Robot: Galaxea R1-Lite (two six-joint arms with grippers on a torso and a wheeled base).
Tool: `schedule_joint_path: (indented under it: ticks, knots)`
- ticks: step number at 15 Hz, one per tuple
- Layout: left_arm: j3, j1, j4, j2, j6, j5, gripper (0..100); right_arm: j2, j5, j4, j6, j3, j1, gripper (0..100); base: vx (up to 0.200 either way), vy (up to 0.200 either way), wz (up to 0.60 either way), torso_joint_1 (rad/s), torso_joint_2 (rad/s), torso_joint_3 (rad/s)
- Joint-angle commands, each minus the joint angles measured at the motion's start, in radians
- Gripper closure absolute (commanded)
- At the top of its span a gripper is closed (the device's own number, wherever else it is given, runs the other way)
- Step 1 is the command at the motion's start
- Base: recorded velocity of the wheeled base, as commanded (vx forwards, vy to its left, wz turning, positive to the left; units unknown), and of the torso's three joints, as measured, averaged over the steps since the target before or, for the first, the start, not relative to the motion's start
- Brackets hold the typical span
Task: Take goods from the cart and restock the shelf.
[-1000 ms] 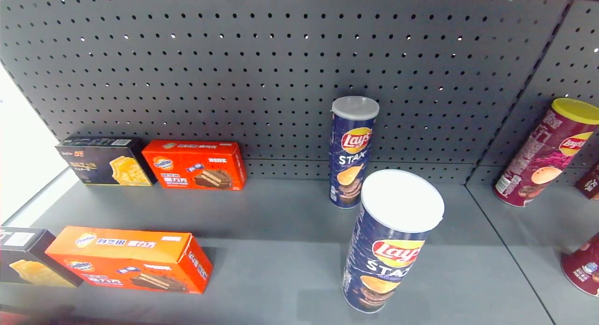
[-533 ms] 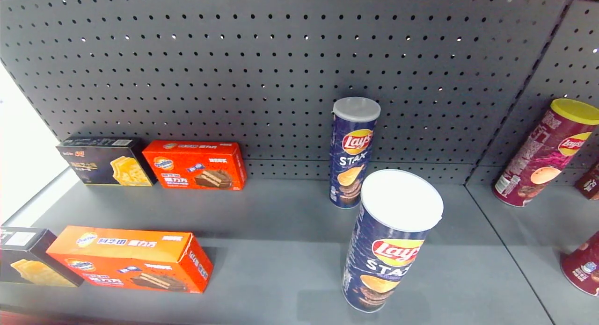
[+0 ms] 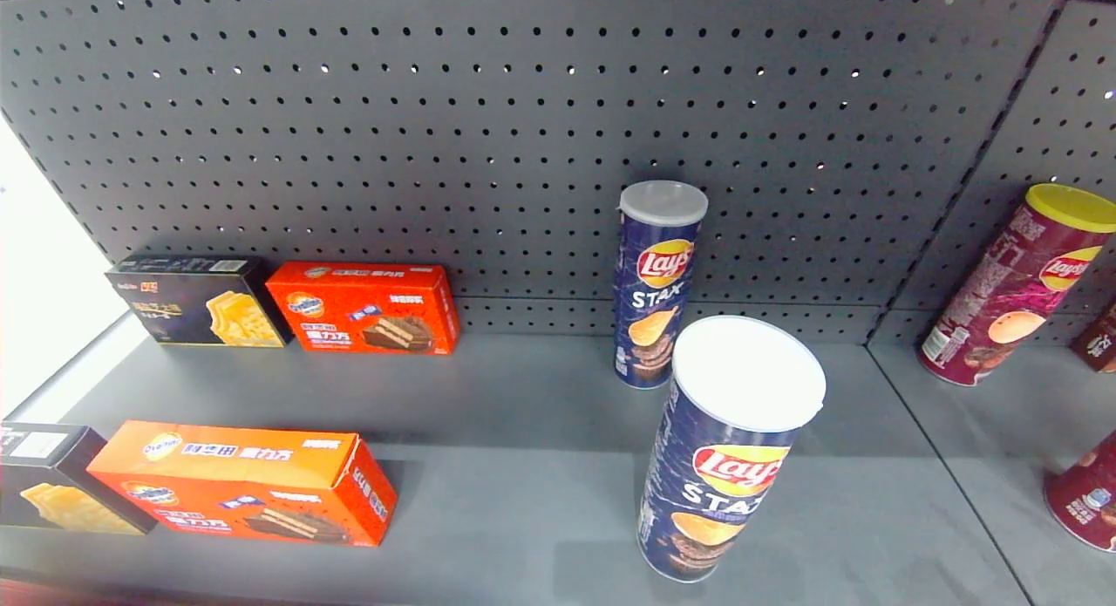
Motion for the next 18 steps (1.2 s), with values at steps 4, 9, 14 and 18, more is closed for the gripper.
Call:
schedule_joint_path:
  ticks: [4,9,14,18]
  knots:
    - [0.0,0.004,0.0,0.007,0.0,0.0,0,0.38,-0.042,-0.045,-0.069,-0.107,0.345,0,0.0,0.0,0.0,0.0,0.0,0.0]
    - [0.0,0.004,0.0,0.007,0.0,0.002,0,0.501,-0.073,-0.057,-0.073,-0.098,0.485,0,0.0,0.0,0.0,0.0,0.0,0.0]
    - [0.0,0.007,0.0,0.004,-0.007,0.011,0,0.613,-0.132,-0.067,-0.073,-0.061,0.532,0,0.0,0.0,0.0,0.0,0.0,0.0]
    - [0.0,0.013,0.0,0.004,-0.03,0.014,0,0.732,-0.18,-0.094,-0.069,-0.066,0.572,0,0.0,0.0,0.0,0.0,0.0,0.0]
